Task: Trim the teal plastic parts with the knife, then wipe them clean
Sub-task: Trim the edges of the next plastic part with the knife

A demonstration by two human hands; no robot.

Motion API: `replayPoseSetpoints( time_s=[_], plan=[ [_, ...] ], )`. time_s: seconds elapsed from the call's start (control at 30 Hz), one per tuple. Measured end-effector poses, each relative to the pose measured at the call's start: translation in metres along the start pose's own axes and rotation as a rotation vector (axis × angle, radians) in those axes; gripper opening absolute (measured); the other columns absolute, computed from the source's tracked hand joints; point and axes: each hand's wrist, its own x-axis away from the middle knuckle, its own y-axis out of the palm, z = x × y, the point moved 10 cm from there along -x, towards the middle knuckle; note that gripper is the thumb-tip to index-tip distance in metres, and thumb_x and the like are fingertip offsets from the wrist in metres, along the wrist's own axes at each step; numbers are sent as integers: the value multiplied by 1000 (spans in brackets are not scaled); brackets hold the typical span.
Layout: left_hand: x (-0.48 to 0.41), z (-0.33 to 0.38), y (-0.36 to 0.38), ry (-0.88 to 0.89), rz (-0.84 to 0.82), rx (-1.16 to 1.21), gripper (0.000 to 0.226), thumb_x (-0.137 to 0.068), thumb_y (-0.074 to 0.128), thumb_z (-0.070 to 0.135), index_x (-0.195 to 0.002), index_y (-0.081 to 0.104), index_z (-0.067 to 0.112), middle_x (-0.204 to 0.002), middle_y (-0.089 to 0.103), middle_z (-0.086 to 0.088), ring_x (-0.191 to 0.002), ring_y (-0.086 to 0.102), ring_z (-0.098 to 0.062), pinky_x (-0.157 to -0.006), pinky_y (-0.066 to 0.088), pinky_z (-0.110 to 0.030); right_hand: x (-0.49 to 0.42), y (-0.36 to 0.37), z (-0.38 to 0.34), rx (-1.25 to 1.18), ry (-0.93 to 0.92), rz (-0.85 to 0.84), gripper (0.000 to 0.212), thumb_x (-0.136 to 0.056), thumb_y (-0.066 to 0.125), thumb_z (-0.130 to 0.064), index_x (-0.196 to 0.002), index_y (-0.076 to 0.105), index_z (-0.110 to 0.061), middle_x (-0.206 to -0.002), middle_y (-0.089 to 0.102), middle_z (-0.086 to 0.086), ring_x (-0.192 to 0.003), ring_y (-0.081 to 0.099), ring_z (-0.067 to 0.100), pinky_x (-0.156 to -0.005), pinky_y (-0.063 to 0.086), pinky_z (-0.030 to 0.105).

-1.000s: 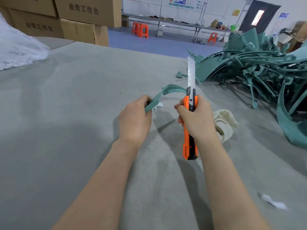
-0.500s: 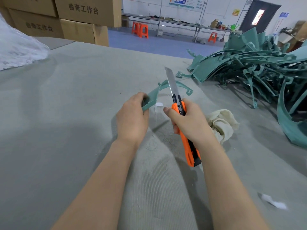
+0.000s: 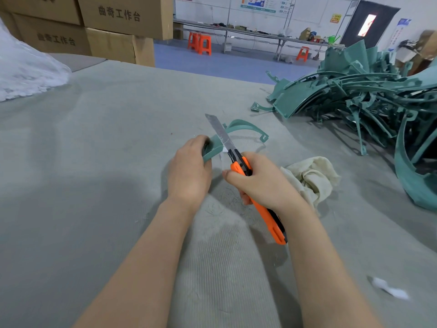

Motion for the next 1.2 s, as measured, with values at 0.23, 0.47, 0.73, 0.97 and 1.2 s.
replayPoseSetpoints(
  time_s=[0.23, 0.47, 0.73, 0.97, 1.2],
  plan=[
    [-1, -1, -2, -15, 10, 23, 28, -86, 48, -2, -106, 62, 12, -103, 66, -6, -96, 58, -30, -78, 45, -40, 0, 7, -4, -5, -15, -30, 27, -85, 59, -13, -67, 39, -17, -52, 40, 5, -39, 46, 14, -44, 42, 26],
    [-1, -4, -3, -36, 10, 36, 29, -85, 47, -3, -105, 62, 13, -102, 66, -4, -94, 57, -27, -75, 43, -35, 1, 9, -7, -44, -26, -40, 33, -85, 59, -9, -65, 34, -18, -52, 36, 2, -39, 44, 15, -41, 39, 24],
    [-1, -4, -4, -43, 8, 43, 29, -85, 48, -3, -104, 61, 13, -102, 66, -4, -93, 57, -27, -74, 42, -34, 1, 12, -5, -58, -6, -60, 32, -84, 59, -12, -65, 35, -19, -49, 39, 0, -38, 45, 15, -41, 40, 23],
    [5, -7, 8, -118, -103, 320, 18, -83, 45, 10, -94, 59, 9, -79, 63, -11, -72, 61, -27, -65, 44, -37, 8, 29, -23, -89, -53, -174, 34, -86, 61, -9, -63, 36, -18, -45, 38, -6, -36, 44, 9, -40, 38, 20],
    [1, -2, 2, -61, -67, 182, 23, -79, 48, 9, -97, 61, 13, -90, 65, -13, -84, 60, -31, -74, 46, -38, 8, 13, -29, -155, -59, -95, 29, -89, 64, -18, -69, 42, -15, -53, 44, 5, -38, 46, 13, -42, 40, 24]
  ],
)
